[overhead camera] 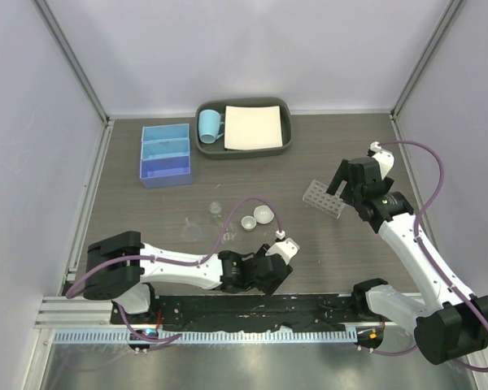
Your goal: Organize the chemistry lab equipment
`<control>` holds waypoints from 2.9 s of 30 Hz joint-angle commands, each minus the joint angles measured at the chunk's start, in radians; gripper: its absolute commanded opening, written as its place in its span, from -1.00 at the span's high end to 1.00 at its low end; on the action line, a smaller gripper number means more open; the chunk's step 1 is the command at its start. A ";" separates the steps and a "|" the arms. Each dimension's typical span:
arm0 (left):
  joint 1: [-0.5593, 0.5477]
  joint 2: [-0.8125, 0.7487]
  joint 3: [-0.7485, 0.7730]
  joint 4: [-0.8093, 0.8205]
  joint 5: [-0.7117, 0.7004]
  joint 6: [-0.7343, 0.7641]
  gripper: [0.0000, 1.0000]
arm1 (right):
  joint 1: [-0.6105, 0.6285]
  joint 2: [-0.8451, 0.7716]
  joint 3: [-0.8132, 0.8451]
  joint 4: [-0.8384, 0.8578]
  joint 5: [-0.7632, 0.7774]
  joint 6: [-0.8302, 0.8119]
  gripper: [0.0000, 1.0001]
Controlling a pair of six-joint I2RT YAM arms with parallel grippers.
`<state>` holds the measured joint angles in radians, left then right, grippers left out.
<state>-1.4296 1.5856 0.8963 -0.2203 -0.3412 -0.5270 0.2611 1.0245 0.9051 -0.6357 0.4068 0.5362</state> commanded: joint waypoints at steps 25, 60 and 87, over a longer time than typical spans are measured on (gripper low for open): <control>-0.017 -0.110 -0.161 0.081 -0.002 -0.064 0.07 | 0.067 -0.023 0.002 0.010 0.007 0.051 -0.97; -0.058 -0.127 -0.108 -0.051 -0.036 -0.061 0.98 | 0.118 -0.037 -0.022 0.001 0.024 0.064 -0.97; 0.130 -0.622 -0.131 0.146 0.526 0.088 0.99 | 0.119 -0.457 -0.084 -0.045 -1.120 0.085 -0.81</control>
<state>-1.3792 0.9764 0.7975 -0.2310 -0.0494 -0.4614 0.3759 0.6106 0.8330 -0.7059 -0.4759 0.5716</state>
